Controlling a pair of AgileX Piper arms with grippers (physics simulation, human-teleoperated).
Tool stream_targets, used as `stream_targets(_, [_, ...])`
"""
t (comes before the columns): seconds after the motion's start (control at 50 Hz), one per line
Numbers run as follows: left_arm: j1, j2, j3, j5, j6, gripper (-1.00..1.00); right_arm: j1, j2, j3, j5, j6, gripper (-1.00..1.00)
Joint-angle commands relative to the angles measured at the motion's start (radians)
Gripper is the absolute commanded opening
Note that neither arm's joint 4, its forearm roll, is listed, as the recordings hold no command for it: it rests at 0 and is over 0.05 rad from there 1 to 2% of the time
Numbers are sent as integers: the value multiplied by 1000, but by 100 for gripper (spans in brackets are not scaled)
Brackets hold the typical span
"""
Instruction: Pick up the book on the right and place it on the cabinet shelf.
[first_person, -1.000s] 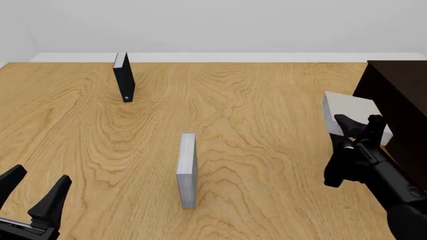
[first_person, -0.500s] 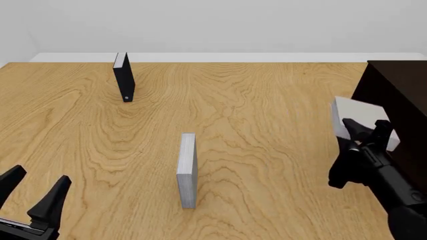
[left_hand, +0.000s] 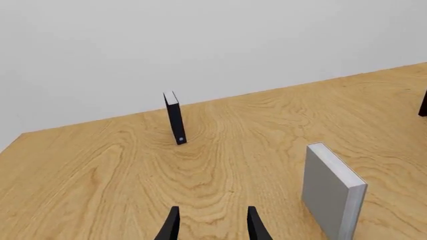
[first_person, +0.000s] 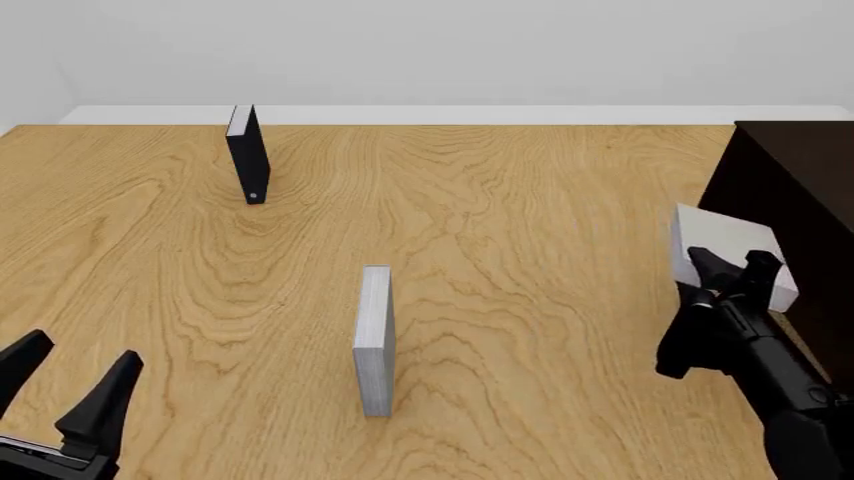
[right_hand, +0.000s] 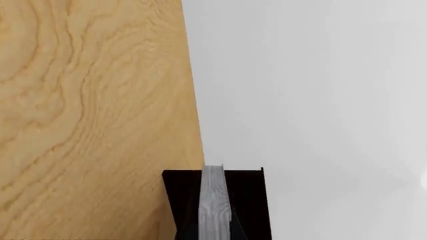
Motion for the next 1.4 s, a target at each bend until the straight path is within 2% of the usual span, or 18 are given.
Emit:
stream_targets(0.02, [0,10,0,-9,0,100,-28,27,-17,-36,5,-100])
stream_targets(0.08, [-2,11,0,-8,0,100,-40,29,-22,-36,-10,-100])
stream_targets(0.24, [1,12,0,-8,1,100,-60,34,-26,-36,-7,-100])
stream_targets(0.5, [1,0,0,6,-1,100,-89,46,-41,-36,-31,-100])
stream_targets(1.4, [1,-9,0,18,0,100,-188,122,-91,-36,-34,-100])
